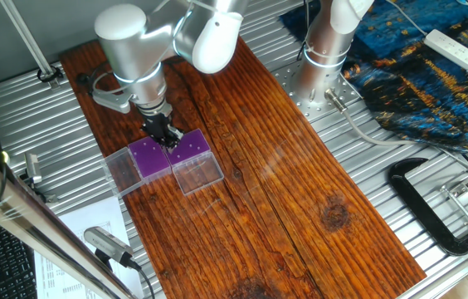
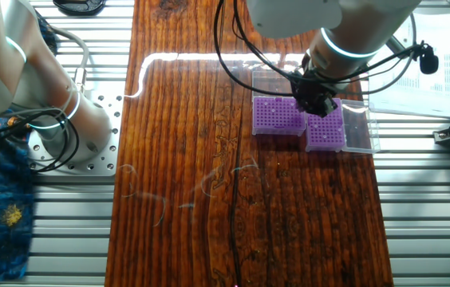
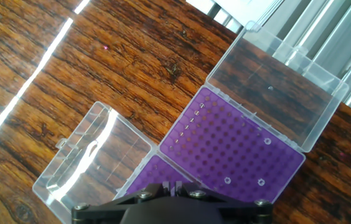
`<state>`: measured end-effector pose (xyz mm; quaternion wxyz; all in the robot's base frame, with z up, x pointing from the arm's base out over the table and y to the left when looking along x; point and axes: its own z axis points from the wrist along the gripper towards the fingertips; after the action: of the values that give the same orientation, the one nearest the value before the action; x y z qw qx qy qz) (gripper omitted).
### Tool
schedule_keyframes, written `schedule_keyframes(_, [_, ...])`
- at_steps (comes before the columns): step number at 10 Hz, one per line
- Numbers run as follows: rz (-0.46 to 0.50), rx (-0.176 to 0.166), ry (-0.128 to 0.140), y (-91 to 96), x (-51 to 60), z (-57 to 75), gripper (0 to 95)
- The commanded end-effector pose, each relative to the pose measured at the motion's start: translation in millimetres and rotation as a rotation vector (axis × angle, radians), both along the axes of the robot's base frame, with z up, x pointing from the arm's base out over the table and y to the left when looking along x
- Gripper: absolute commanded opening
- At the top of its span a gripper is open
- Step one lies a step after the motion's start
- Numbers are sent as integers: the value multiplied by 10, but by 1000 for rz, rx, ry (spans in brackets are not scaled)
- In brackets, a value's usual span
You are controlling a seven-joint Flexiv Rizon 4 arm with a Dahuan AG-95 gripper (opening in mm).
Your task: Transfer all small pipette tips from one holder to another
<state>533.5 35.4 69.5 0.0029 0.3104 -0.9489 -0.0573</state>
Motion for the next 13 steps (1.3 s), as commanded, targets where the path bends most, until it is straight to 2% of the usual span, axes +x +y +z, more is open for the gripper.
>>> schedule_keyframes(1, [4, -1, 0, 0, -3, -3, 0])
schedule_keyframes(2, [11, -2, 0, 0, -3, -12, 0])
schedule_keyframes(3, [23, -3, -3, -1, -2, -28, 190])
schedule_keyframes(8, [31, -11, -2, -19, 0, -17, 190])
schedule_keyframes(10, [52, -15, 1, -139, 8, 36, 190])
schedule_keyframes(13, [62, -49, 2, -410, 0, 124, 190])
